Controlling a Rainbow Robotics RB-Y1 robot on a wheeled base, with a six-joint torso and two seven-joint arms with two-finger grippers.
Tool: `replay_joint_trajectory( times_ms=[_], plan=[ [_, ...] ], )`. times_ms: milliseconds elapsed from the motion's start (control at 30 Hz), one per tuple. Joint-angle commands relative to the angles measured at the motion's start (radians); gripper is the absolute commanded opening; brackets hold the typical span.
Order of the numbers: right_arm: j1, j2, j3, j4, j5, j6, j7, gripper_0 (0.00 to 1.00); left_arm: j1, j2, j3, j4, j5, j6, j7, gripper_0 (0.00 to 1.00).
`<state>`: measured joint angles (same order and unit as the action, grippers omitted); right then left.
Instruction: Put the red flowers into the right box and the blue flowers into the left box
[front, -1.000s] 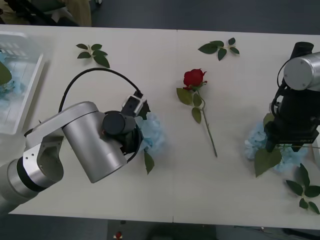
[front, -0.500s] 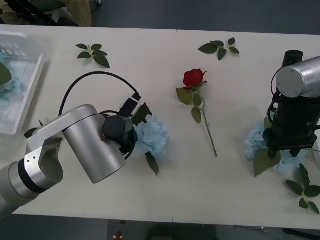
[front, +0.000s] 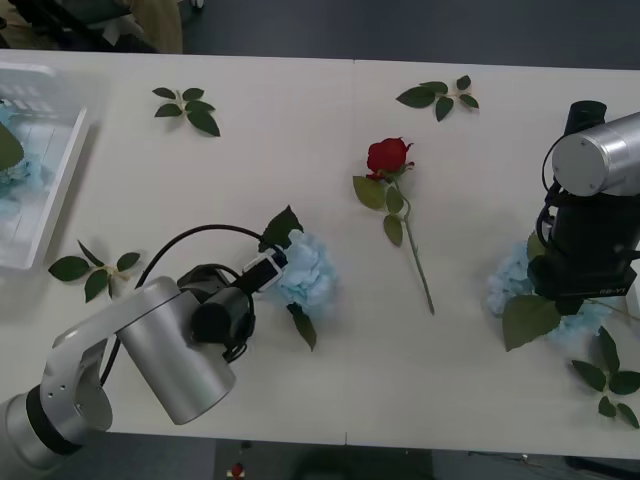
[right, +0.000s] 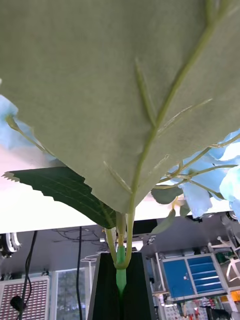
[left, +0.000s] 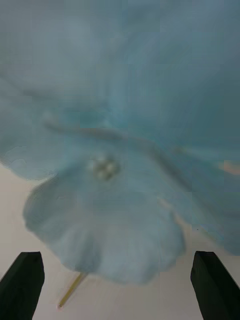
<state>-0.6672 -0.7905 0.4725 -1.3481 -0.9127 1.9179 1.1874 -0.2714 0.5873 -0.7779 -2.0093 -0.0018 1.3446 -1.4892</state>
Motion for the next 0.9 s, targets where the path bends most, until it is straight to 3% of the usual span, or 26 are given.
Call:
replay_joint_trajectory(
  times_ms=[33, 267, 400, 567, 633, 700, 733, 767, 800, 900],
  plan=[
    [0.008, -0.039, -0.009, -0.020, 0.009, 0.002, -0.011, 0.00, -0.031, -0.010, -0.004, 0.017, 0.037, -0.032, -0.026, 0.86],
    [0.026, -0.055, -0.071, -0.026, 0.006, 0.002, 0.006, 0.00, -0.068, -0.069, -0.006, 0.162, 0.054, -0.114, -0.129, 0.86],
    [0.098, -0.087, -0.149, -0.121, 0.002, 0.002, 0.023, 0.00, -0.075, -0.090, -0.006, 0.224, 0.025, -0.182, -0.135, 0.84],
    [0.227, -0.124, -0.275, -0.279, -0.011, 0.002, 0.041, 0.00, -0.083, -0.101, -0.006, 0.267, -0.015, -0.240, -0.146, 0.67],
    [0.244, -0.125, -0.296, -0.296, -0.012, 0.002, 0.044, 0.00, -0.084, -0.101, -0.006, 0.270, -0.015, -0.242, -0.146, 0.66],
    [0.334, -0.125, -0.405, -0.388, -0.017, 0.002, 0.061, 0.00, -0.088, -0.101, -0.006, 0.287, -0.015, -0.242, -0.149, 0.55],
    [0.367, -0.124, -0.442, -0.419, -0.020, 0.002, 0.067, 0.00, -0.088, -0.101, -0.006, 0.294, -0.014, -0.242, -0.148, 0.45],
    [0.393, -0.124, -0.469, -0.447, -0.020, 0.002, 0.074, 0.00, -0.088, -0.101, -0.006, 0.299, -0.012, -0.246, -0.149, 0.30],
    [0.423, -0.121, -0.502, -0.482, -0.025, 0.002, 0.080, 0.00, -0.088, -0.099, -0.006, 0.304, -0.007, -0.249, -0.149, 0.09],
    [0.492, -0.104, -0.580, -0.548, -0.034, 0.001, 0.090, 0.00, -0.089, -0.098, -0.006, 0.307, 0.002, -0.254, -0.149, 0.00]
  ],
)
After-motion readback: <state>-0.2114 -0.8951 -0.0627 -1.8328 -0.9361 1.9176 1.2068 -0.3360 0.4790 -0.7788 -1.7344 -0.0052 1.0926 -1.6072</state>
